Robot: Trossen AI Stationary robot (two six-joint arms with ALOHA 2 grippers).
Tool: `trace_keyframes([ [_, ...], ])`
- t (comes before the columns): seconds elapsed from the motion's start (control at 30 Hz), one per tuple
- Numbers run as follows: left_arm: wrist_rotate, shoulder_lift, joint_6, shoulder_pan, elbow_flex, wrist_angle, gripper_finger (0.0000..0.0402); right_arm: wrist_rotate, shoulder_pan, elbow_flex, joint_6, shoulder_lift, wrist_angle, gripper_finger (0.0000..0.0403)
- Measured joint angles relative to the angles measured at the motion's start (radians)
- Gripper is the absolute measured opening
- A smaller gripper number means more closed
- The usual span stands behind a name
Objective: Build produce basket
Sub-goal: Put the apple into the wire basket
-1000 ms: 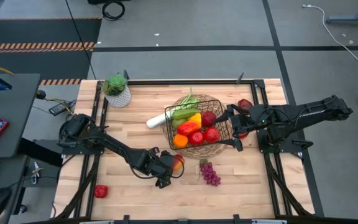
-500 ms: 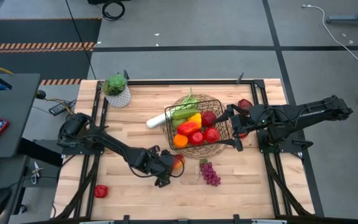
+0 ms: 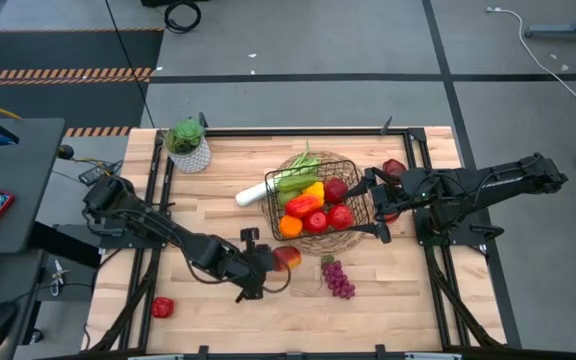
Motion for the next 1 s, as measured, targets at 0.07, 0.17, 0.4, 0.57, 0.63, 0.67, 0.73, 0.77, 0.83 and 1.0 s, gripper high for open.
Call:
trace_keyframes([
  [0.07, -0.048, 0.000, 0.123, -0.022, 0.000, -0.001, 0.0014, 0.000, 0.000, 0.000, -0.001, 0.000, 0.001, 0.0400],
  [0.17, -0.130, 0.000, 0.336, -0.055, 0.000, -0.002, 0.0013, 0.000, 0.000, 0.000, -0.001, 0.000, 0.001, 0.0400],
  [0.4, -0.397, 0.000, 0.934, -0.116, 0.000, -0.002, 0.0026, 0.000, 0.000, 0.000, 0.000, 0.000, 0.001, 0.0400],
  [0.57, -0.564, 0.000, 1.210, -0.110, 0.000, 0.001, 0.0023, 0.000, 0.000, 0.000, 0.011, 0.000, 0.001, 0.0400],
  [0.63, -0.604, 0.000, 1.309, -0.101, 0.000, 0.002, 0.0013, 0.000, 0.000, 0.000, 0.027, 0.000, 0.002, 0.0400],
  [0.67, -0.621, 0.000, 1.360, -0.096, 0.000, 0.002, 0.0013, 0.000, 0.000, 0.000, 0.032, 0.000, 0.002, 0.0400],
  [0.73, -0.654, 0.000, 1.458, -0.084, 0.000, 0.013, 0.0013, 0.000, 0.000, 0.000, 0.045, 0.000, 0.002, 0.0400],
  [0.77, -0.672, 0.000, 1.511, -0.078, 0.000, 0.024, 0.0013, 0.000, 0.000, 0.000, 0.050, 0.000, 0.002, 0.0400],
  [0.83, -0.708, 0.000, 1.630, -0.064, 0.000, 0.057, 0.0013, 0.000, 0.000, 0.000, 0.052, 0.000, 0.002, 0.0400],
  [1.0, -0.740, 0.001, 1.879, -0.035, 0.000, 0.172, 0.0014, 0.000, 0.000, 0.000, 0.052, 0.000, 0.002, 0.0400],
])
